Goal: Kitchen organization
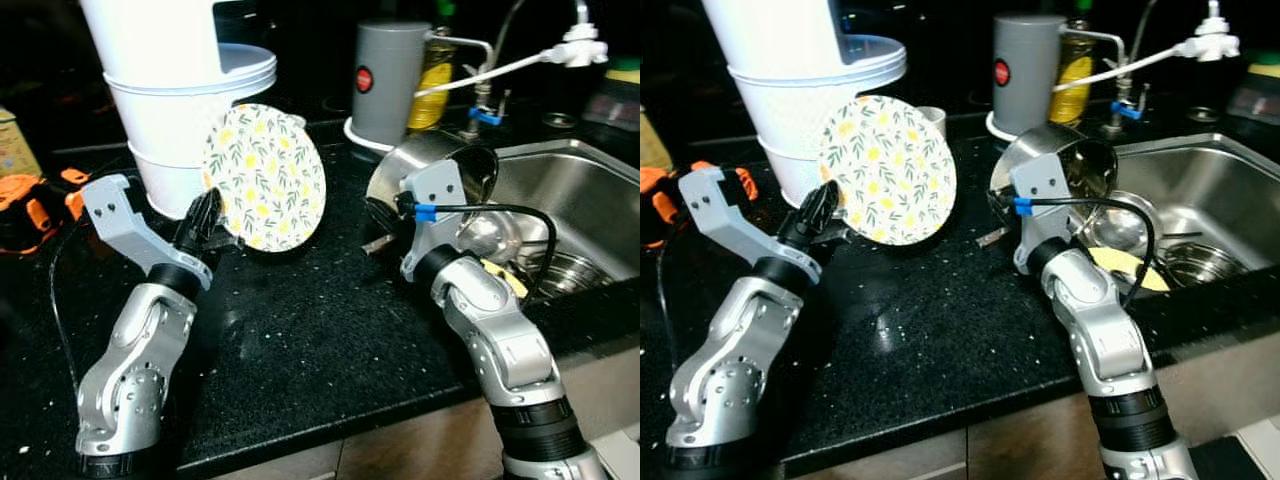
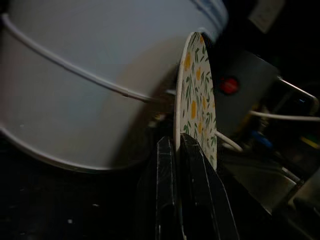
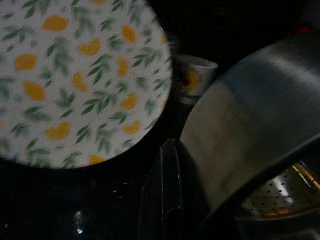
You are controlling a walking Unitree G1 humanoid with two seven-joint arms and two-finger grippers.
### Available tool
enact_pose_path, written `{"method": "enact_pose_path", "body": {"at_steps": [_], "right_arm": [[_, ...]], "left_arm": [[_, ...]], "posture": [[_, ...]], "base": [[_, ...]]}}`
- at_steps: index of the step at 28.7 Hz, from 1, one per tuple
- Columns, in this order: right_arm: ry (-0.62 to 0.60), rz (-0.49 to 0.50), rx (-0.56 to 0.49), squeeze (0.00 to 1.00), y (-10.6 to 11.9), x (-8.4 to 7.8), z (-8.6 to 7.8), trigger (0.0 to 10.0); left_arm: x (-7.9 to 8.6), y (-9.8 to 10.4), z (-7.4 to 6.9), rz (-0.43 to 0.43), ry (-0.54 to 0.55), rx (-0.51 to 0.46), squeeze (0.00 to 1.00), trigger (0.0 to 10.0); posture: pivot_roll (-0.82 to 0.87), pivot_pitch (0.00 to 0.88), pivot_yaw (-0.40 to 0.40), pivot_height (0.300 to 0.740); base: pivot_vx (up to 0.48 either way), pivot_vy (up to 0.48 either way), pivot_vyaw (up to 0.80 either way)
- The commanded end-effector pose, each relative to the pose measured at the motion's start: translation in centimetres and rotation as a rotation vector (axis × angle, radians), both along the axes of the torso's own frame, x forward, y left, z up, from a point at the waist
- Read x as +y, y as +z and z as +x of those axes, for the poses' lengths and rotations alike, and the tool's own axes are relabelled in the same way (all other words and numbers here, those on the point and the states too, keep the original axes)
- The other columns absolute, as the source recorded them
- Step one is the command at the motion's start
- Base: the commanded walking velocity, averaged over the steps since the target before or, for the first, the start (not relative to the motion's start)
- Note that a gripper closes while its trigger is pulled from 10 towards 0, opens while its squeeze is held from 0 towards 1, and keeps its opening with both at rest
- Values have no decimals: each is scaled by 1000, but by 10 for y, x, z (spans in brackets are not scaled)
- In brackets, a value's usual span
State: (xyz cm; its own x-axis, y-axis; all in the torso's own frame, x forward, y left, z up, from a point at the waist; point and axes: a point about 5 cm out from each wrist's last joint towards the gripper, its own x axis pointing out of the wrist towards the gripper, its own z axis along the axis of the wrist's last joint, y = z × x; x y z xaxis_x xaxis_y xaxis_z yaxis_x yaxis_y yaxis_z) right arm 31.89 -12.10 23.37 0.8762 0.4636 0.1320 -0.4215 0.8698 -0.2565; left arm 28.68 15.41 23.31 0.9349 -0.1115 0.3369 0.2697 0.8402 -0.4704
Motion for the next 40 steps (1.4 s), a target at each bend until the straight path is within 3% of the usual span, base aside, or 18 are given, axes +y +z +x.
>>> {"method": "enact_pose_path", "body": {"at_steps": [1,15,22,31,40], "right_arm": [[9,-15,-33,0,4,0,-3,10000],[32,-50,-29,0,-5,6,-6,10000],[43,-77,-34,0,-7,8,-6,10000],[29,-86,-41,0,-6,6,-5,10000],[0,-176,-35,0,-11,4,-3,10000]], "left_arm": [[-5,-1,-1,-2,-4,-6,0,10000],[-13,-5,-1,2,-27,-6,0,10000],[-15,-6,0,1,-35,-10,0,10000],[-17,-6,-1,1,-45,-13,0,10000],[-18,-6,0,-2,-53,-16,0,10000]], "posture": [[8,0,-2,740],[13,0,-5,740],[13,0,-6,740],[8,0,-2,740],[8,0,-3,740]], "base": [[0,-405,0],[0,-404,0],[0,-403,788],[0,-404,0],[0,-403,0]]}}
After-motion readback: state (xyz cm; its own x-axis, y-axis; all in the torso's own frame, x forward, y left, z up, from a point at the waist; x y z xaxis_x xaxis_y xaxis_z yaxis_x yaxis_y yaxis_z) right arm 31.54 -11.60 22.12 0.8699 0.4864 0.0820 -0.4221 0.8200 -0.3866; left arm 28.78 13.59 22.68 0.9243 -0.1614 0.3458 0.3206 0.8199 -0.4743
